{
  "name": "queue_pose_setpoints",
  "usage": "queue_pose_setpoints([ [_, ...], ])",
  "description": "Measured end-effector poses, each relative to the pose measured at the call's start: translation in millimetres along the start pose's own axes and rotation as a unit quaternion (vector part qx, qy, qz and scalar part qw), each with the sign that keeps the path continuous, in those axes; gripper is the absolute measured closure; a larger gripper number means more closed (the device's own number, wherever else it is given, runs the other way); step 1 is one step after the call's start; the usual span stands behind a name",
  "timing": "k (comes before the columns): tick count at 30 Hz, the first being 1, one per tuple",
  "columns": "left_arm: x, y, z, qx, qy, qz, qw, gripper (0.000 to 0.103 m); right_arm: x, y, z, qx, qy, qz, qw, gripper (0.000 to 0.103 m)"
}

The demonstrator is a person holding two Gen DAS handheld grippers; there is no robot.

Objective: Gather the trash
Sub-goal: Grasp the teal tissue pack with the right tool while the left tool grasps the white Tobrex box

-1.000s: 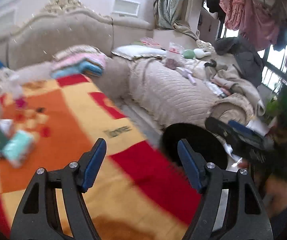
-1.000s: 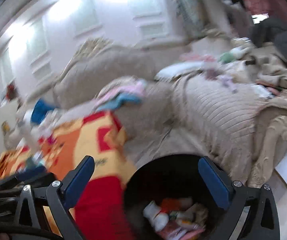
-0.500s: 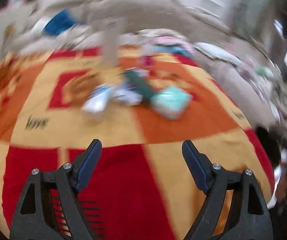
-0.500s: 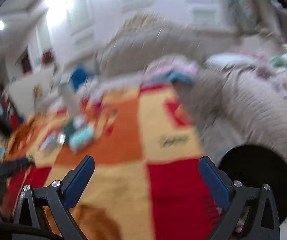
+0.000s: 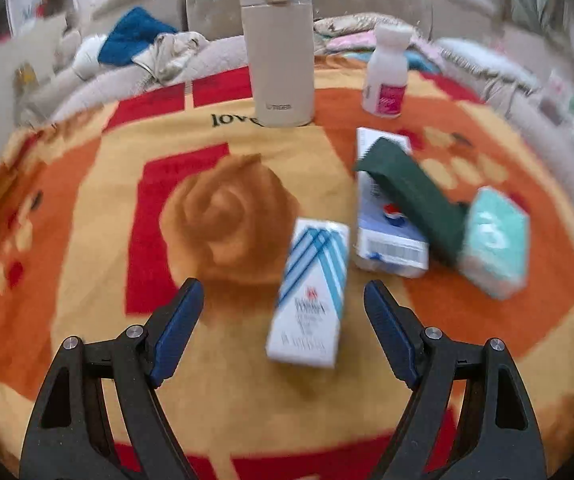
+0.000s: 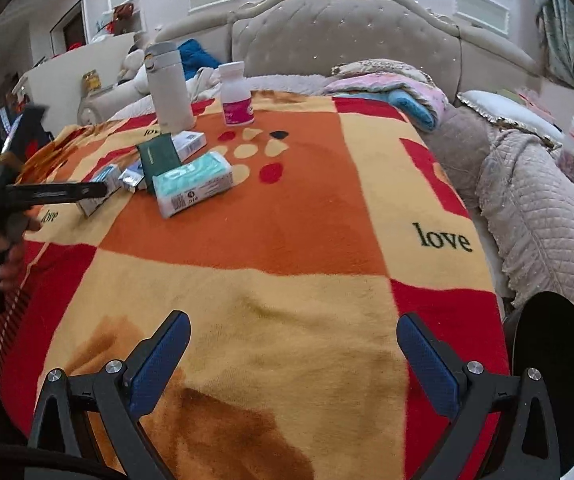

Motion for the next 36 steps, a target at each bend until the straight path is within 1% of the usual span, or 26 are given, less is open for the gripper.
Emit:
queue_pose_setpoints([
  [3, 12, -1, 1, -0.014, -0.009, -0.005, 0.9999, 0.021, 0, 4, 0, 0.003, 0.001, 0.001, 1.000, 0.000],
  [4, 12, -2, 3, -0.020, -0.008, -0.009, 0.9997, 0.023, -1, 5, -1, 0.006, 0.004, 0.001, 1.000, 0.000],
  [5, 8, -3, 6, -0.031, -0.002, -0.002, 0.9995, 0.030, -4, 8, -2, 0.014, 0.011, 0.000, 1.000, 0.000],
  [6, 5, -3, 8, -0.042, 0.001, 0.012, 0.9990, 0.061, -6, 10, -5, 0.022, 0.017, -0.002, 1.000, 0.000],
  [7, 3, -3, 10, -0.052, 0.000, 0.020, 0.9984, 0.074, -10, 12, -8, 0.035, 0.028, -0.004, 0.999, 0.000],
  [9, -13, -2, 20, -0.082, 0.004, 0.042, 0.9957, 0.075, -18, 15, -16, 0.064, 0.053, -0.018, 0.996, 0.000],
  [10, -21, 3, 22, -0.088, 0.007, 0.047, 0.9950, 0.075, -21, 15, -20, 0.080, 0.066, -0.031, 0.994, 0.000],
  [12, -44, 13, 40, -0.111, 0.015, 0.067, 0.9915, 0.075, -22, 11, -27, 0.100, 0.077, -0.045, 0.991, 0.000],
  [14, -59, 26, 57, -0.122, 0.027, 0.085, 0.9885, 0.075, -15, 4, -34, 0.117, 0.075, -0.061, 0.988, 0.000],
  [16, -65, 35, 67, -0.114, 0.037, 0.073, 0.9901, 0.074, -1, -7, -44, 0.127, 0.060, -0.072, 0.987, 0.000],
  [17, -64, 37, 70, -0.110, 0.041, 0.062, 0.9912, 0.074, 7, -13, -50, 0.129, 0.053, -0.067, 0.988, 0.000],
  [18, -61, 36, 70, -0.117, 0.036, 0.067, 0.9902, 0.074, 17, -21, -55, 0.128, 0.040, -0.060, 0.989, 0.000],
  [19, -56, 35, 70, -0.123, 0.029, 0.076, 0.9890, 0.074, 28, -30, -61, 0.124, 0.023, -0.063, 0.990, 0.000],
  [21, -53, 32, 71, -0.132, 0.026, 0.083, 0.9875, 0.074, 48, -52, -74, 0.111, 0.001, -0.086, 0.990, 0.000],
  [22, -52, 31, 70, -0.132, 0.028, 0.085, 0.9872, 0.074, 57, -59, -80, 0.110, -0.006, -0.084, 0.990, 0.000],
  [25, -53, 30, 69, -0.136, 0.032, 0.087, 0.9863, 0.074, 81, -70, -100, 0.139, -0.026, -0.088, 0.986, 0.000],
  [26, -53, 28, 68, -0.139, 0.033, 0.088, 0.9858, 0.074, 92, -69, -109, 0.162, -0.043, -0.068, 0.984, 0.000],
  [27, -53, 26, 67, -0.144, 0.033, 0.089, 0.9851, 0.074, 98, -68, -113, 0.178, -0.051, -0.050, 0.981, 0.000],
  [29, -52, 24, 67, -0.150, 0.033, 0.093, 0.9837, 0.074, 110, -68, -124, 0.211, -0.058, -0.044, 0.975, 0.000],
  [30, -52, 24, 66, -0.150, 0.033, 0.095, 0.9835, 0.074, 118, -72, -127, 0.211, -0.074, -0.030, 0.974, 0.000],
  [31, -52, 23, 65, -0.149, 0.033, 0.096, 0.9836, 0.074, 123, -75, -128, 0.204, -0.091, -0.015, 0.975, 0.001],
  [32, -52, 23, 65, -0.147, 0.032, 0.097, 0.9838, 0.074, 133, -82, -128, 0.185, -0.118, 0.015, 0.976, 0.002],
  [34, -50, 22, 67, -0.149, 0.029, 0.100, 0.9833, 0.074, 138, -94, -130, 0.137, -0.123, 0.056, 0.981, 0.004],
  [35, -49, 21, 67, -0.151, 0.026, 0.101, 0.9830, 0.074, 139, -96, -129, 0.128, -0.127, 0.066, 0.981, 0.011],
  [36, -49, 20, 68, -0.153, 0.025, 0.103, 0.9825, 0.074, 138, -96, -128, 0.116, -0.130, 0.078, 0.982, 0.015],
])
Point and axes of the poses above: each gripper's, at about its wrist camera, not at the fingertips, and x roughly the way its jaws point, y to its right, z to its underside, the point moved 4 cm from there along x, roughly the way its jaws point, and after that the axes turned 4 degrees about z, right-handed, at the moved point
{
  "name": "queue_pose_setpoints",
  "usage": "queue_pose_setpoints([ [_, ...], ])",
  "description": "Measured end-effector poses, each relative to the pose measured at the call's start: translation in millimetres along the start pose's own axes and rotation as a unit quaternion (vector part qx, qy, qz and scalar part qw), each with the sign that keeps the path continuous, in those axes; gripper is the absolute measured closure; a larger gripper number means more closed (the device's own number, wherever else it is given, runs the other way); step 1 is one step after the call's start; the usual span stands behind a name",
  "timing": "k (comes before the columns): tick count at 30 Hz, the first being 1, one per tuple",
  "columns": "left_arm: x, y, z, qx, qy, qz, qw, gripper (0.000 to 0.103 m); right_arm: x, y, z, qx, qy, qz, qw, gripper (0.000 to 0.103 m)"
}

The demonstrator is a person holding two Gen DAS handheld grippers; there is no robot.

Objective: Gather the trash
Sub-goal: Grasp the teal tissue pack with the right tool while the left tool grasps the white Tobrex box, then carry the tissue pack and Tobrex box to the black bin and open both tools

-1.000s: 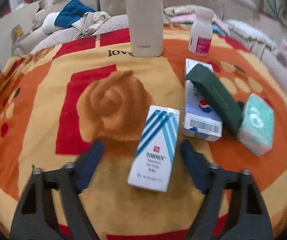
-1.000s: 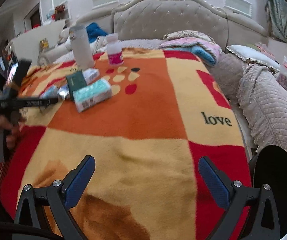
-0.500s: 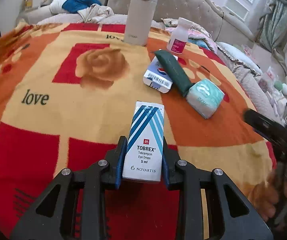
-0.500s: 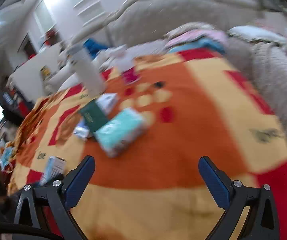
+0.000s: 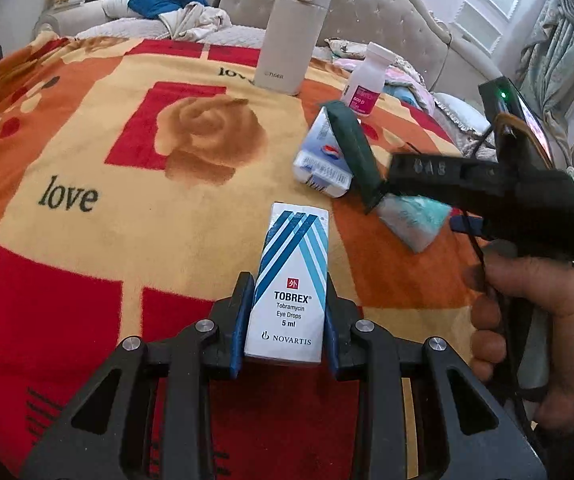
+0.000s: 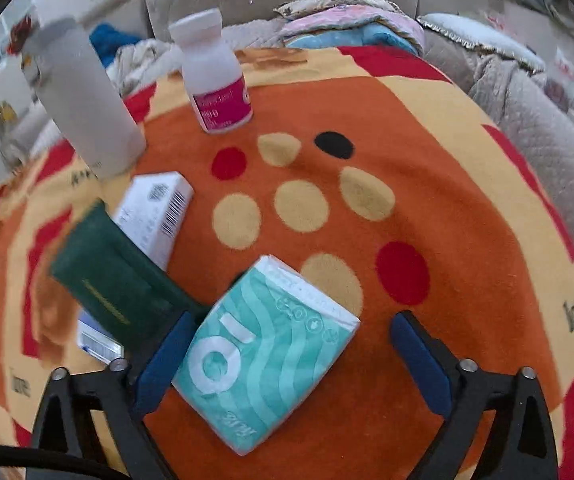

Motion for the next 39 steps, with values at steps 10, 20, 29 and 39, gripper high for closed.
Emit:
queue_pose_setpoints([
  [10, -3, 3, 4, 0.006, 0.000, 0.003, 1.0000, 0.074, -50, 48, 48, -0.097, 0.046, -0.123, 0.986, 0.054],
  [20, -15, 45, 18, 0.063, 0.017, 0.036, 0.9972, 0.074, -96, 106, 122, -0.065, 0.124, -0.210, 0.968, 0.055],
  [29, -11, 71, 31, 0.121, 0.034, -0.034, 0.9915, 0.074, -107, 127, 127, -0.074, 0.138, -0.202, 0.967, 0.055],
  [39, -7, 82, 46, 0.155, 0.027, -0.061, 0.9857, 0.074, -116, 187, 125, -0.017, 0.161, -0.187, 0.969, 0.054],
])
Point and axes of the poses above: each gripper's, at about its wrist camera, not at the fingertips, and x roughly the way its jaws point, y to its right, z to its underside, the point moved 4 cm from there along x, roughly the way its jaws point, and after that the axes turned 4 degrees about z, right-handed, at the moved point
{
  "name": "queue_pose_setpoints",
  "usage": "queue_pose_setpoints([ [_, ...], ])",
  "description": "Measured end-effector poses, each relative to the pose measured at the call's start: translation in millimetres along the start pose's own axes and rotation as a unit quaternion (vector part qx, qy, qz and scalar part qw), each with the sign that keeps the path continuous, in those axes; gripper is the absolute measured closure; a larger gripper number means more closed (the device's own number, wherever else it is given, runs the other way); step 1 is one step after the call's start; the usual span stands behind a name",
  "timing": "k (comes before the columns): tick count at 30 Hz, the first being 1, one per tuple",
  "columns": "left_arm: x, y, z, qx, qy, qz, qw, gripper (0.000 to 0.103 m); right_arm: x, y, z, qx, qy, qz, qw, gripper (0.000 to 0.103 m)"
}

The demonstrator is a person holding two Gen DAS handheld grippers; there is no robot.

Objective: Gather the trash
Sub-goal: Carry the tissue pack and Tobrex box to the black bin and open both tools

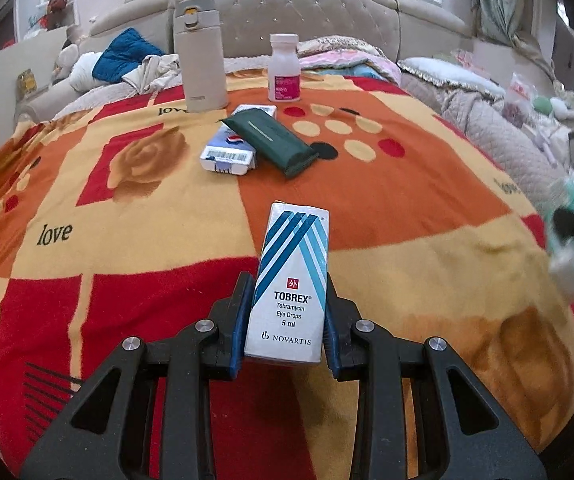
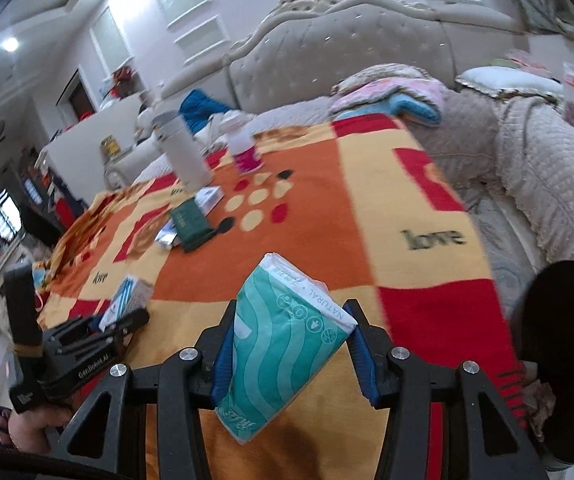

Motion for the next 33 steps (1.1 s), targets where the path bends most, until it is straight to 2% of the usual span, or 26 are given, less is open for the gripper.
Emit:
queue_pose_setpoints([
  [6, 2, 3, 1, 0.007, -0.002, -0.011, 0.9999, 0.074, -33, 47, -2, 0.037, 0.037, 0.033, 0.998, 0.054],
  [10, 2, 12, -1, 0.024, -0.009, -0.019, 0.9995, 0.074, -69, 95, 0, 0.082, 0.085, 0.085, 0.989, 0.054],
  [12, -4, 26, -9, 0.025, -0.005, 0.005, 0.9997, 0.074, -85, 120, 4, 0.106, 0.102, 0.118, 0.982, 0.054],
  [15, -13, 69, -28, 0.042, 0.007, 0.052, 0.9977, 0.074, -99, 156, 12, 0.142, 0.106, 0.154, 0.972, 0.054],
  [19, -11, 148, -50, 0.062, -0.008, 0.149, 0.9869, 0.074, -104, 191, 21, 0.178, 0.088, 0.192, 0.961, 0.054],
  [21, -9, 193, -58, 0.084, -0.018, 0.202, 0.9756, 0.074, -100, 201, 24, 0.186, 0.076, 0.203, 0.958, 0.054],
  [23, -5, 235, -64, 0.118, -0.029, 0.237, 0.9638, 0.074, -96, 210, 26, 0.195, 0.066, 0.208, 0.956, 0.054],
  [27, 14, 299, -69, 0.169, -0.054, 0.266, 0.9475, 0.074, -85, 225, 33, 0.207, 0.030, 0.231, 0.950, 0.054],
  [31, 45, 341, -68, 0.183, -0.090, 0.271, 0.9406, 0.073, -71, 238, 42, 0.236, 0.002, 0.226, 0.945, 0.053],
  [33, 61, 360, -63, 0.188, -0.115, 0.271, 0.9371, 0.070, -64, 241, 46, 0.245, -0.018, 0.237, 0.940, 0.047],
])
Point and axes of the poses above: each gripper's, at about its wrist camera, not at the fingertips, and x roughly the way its jaws point, y to its right, z to its underside, the point moved 4 cm from there along x, roughly the way its jaws point, and after that the axes turned 4 degrees about z, right-handed, at the moved point
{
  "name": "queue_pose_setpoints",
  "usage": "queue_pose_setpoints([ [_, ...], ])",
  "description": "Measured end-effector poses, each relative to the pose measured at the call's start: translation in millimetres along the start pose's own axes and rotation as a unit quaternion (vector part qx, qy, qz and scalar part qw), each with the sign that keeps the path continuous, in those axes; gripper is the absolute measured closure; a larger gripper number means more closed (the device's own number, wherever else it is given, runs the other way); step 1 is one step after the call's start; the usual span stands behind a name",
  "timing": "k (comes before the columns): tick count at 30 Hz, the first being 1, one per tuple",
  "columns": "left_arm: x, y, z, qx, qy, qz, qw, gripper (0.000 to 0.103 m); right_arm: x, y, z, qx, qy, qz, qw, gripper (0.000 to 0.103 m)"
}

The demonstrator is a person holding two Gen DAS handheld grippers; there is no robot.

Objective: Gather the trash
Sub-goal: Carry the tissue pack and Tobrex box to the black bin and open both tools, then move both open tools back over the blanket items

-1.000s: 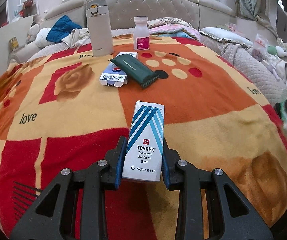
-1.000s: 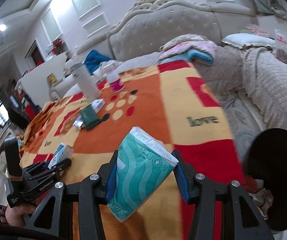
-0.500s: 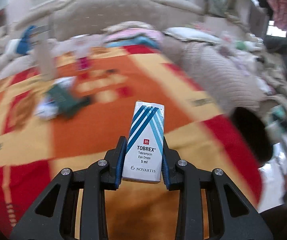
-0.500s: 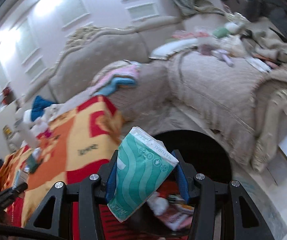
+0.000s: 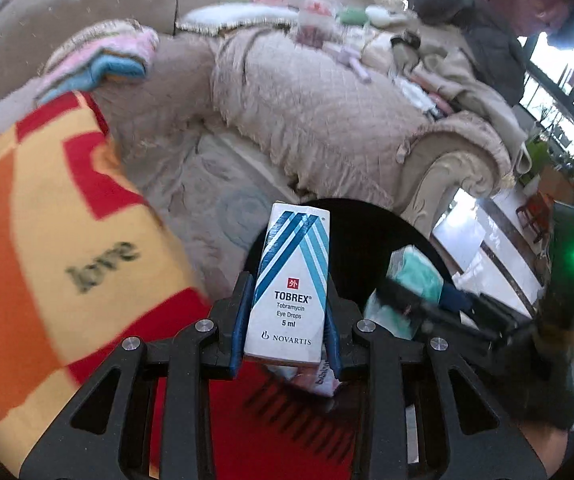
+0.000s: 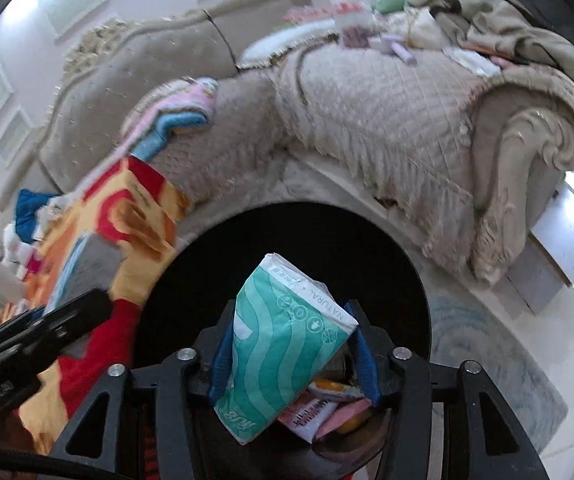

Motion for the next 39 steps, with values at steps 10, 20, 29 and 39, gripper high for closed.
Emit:
queue_pose_setpoints([
  [10, -21, -36, 20, -0.036, 0.025, -0.026, 0.9987, 0.042, 2, 4, 2, 0.021, -0.015, 0.017, 1.000, 0.035],
  [20, -133, -148, 92, -0.133, 0.091, -0.078, 0.9839, 0.042, -19, -54, 5, -0.012, 0.027, -0.003, 1.000, 0.034],
  [29, -213, -298, 173, -0.259, 0.124, -0.182, 0.9405, 0.042, -21, -175, 35, -0.135, 0.029, -0.097, 0.986, 0.031],
  [39, -238, -364, 213, -0.379, 0.132, -0.248, 0.8815, 0.042, -17, -353, 74, -0.313, 0.010, -0.287, 0.906, 0.026],
])
Point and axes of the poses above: each gripper's, at about its wrist camera, not at the fingertips, and x roughly the way its jaws point, y to its right, z to its underside, the point moved 4 cm from there along x, roughly the way its jaws point, and after that the axes turned 4 degrees about z, right-handed, at the moved point
